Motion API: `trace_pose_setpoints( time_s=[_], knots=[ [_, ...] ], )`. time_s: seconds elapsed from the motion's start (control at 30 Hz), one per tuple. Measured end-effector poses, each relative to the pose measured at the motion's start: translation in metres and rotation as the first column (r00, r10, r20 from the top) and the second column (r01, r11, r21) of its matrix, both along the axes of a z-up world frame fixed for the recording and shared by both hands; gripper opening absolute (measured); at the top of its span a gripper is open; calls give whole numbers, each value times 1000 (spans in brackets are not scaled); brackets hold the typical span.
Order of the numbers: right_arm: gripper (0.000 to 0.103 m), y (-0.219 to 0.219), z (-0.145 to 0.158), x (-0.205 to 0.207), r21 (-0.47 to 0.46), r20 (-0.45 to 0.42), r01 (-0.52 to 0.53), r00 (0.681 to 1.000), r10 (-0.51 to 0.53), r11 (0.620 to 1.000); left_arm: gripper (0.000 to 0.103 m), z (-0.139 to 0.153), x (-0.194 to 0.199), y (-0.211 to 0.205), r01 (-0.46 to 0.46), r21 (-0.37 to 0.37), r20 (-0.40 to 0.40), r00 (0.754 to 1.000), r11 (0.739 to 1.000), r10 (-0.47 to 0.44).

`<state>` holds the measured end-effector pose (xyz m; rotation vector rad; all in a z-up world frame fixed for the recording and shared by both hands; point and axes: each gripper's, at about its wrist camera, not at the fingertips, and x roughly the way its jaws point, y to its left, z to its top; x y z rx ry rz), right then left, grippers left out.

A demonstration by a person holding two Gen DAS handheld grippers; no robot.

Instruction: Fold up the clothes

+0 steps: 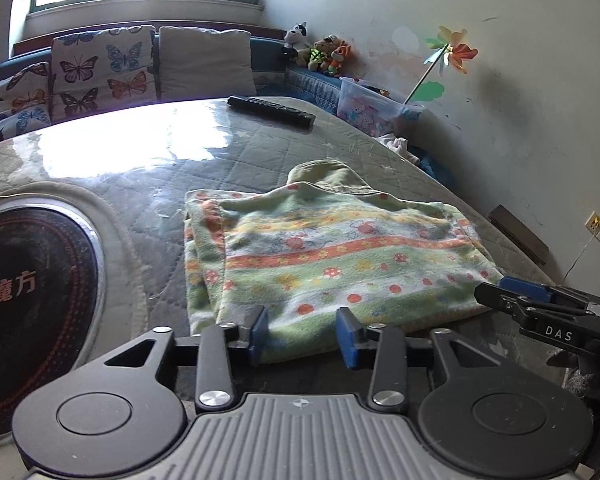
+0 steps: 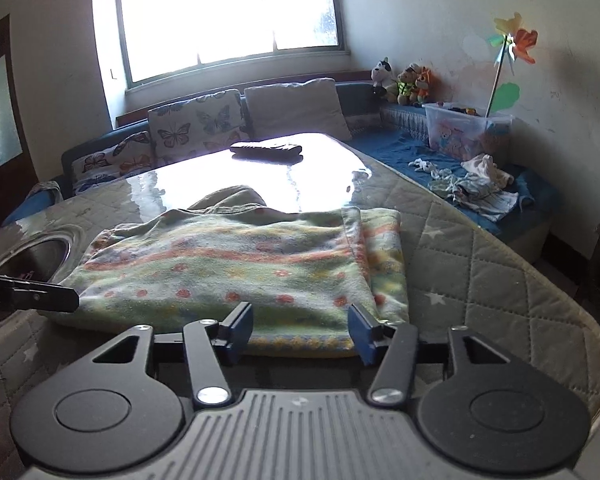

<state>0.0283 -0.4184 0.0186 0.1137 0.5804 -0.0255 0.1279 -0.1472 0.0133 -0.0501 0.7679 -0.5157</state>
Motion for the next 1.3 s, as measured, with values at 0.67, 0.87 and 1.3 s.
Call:
trace_pose_setpoints(
  time_s=[0.67,0.87,1.3],
  knots=[
    [103,61,5,-18,-35,1,-72,997,72,997,102,8,-35,37,-65,33,54,996,997,64],
    [103,75,7,-25,-52,-3,-78,997,78,996,103,8,-46,47,-84,49,61,995,995,81],
    [103,89,9,-44,-70,1,-69,998,69,995,103,7,-72,55,-97,61,67,993,993,93]
  ],
)
